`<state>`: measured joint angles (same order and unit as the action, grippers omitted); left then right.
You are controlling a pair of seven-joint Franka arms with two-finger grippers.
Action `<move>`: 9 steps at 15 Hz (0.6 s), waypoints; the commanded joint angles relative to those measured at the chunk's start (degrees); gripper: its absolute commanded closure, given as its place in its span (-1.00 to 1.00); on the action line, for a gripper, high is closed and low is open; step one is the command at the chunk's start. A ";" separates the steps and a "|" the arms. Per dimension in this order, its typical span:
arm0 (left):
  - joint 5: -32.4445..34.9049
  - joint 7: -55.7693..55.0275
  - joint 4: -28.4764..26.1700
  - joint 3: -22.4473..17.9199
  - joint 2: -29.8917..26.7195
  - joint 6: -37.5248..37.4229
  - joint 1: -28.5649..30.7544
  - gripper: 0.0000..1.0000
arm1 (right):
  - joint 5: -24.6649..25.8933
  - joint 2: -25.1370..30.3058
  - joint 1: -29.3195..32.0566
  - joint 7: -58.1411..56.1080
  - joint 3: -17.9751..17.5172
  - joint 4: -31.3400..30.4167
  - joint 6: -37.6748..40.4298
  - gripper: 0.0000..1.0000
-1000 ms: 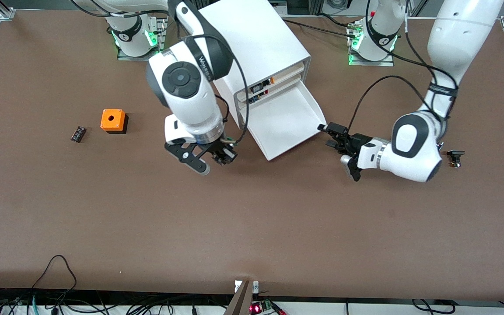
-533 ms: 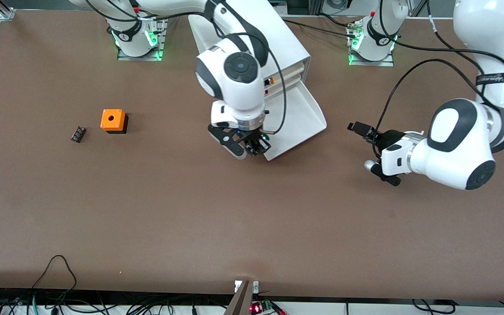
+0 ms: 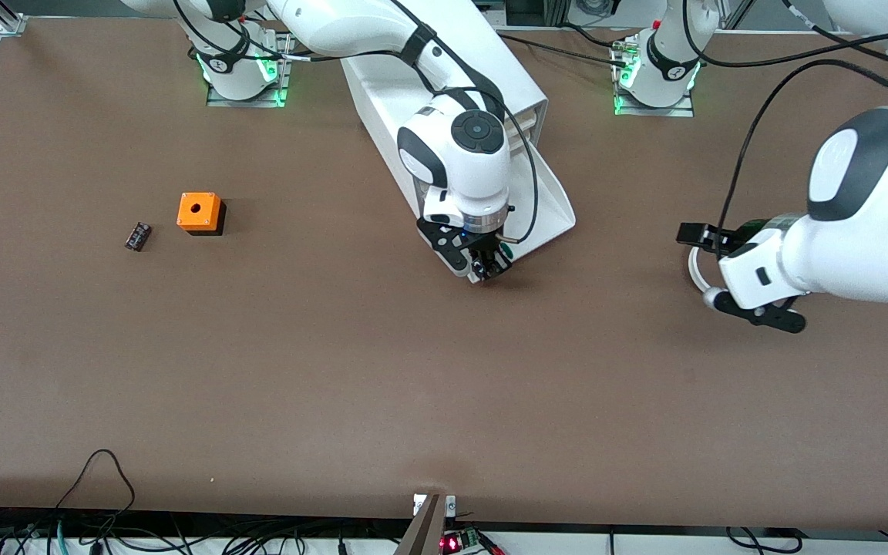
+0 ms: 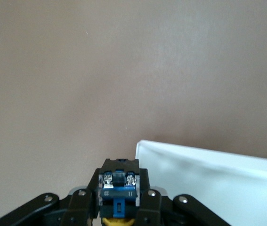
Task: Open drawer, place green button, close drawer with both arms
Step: 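Carry the button over the drawer with the right gripper while the left gripper withdraws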
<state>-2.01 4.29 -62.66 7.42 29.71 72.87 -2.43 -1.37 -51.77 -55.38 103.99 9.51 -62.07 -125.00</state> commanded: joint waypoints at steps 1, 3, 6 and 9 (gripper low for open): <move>1.83 -0.95 2.98 -0.47 1.14 2.36 -0.30 -1.00 | 1.02 -2.89 -1.31 4.20 0.42 2.57 -1.04 1.00; 1.75 -1.48 2.98 -0.56 1.14 2.37 0.14 -1.00 | 1.02 -2.90 -1.66 4.90 0.33 2.57 -1.04 1.00; 1.75 -1.56 2.89 -0.47 0.97 2.37 0.05 -1.00 | 0.93 -2.90 -1.75 5.78 0.24 2.57 -1.04 -0.57; 1.57 -1.56 2.89 -0.30 0.97 2.37 -0.12 -1.00 | 1.02 -2.28 -1.93 4.91 0.59 2.57 -0.87 -1.00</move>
<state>-1.81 3.39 -61.51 6.90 29.91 75.46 -2.11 -1.32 -53.74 -56.96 108.12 9.56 -61.25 -126.60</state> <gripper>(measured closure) 0.000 0.445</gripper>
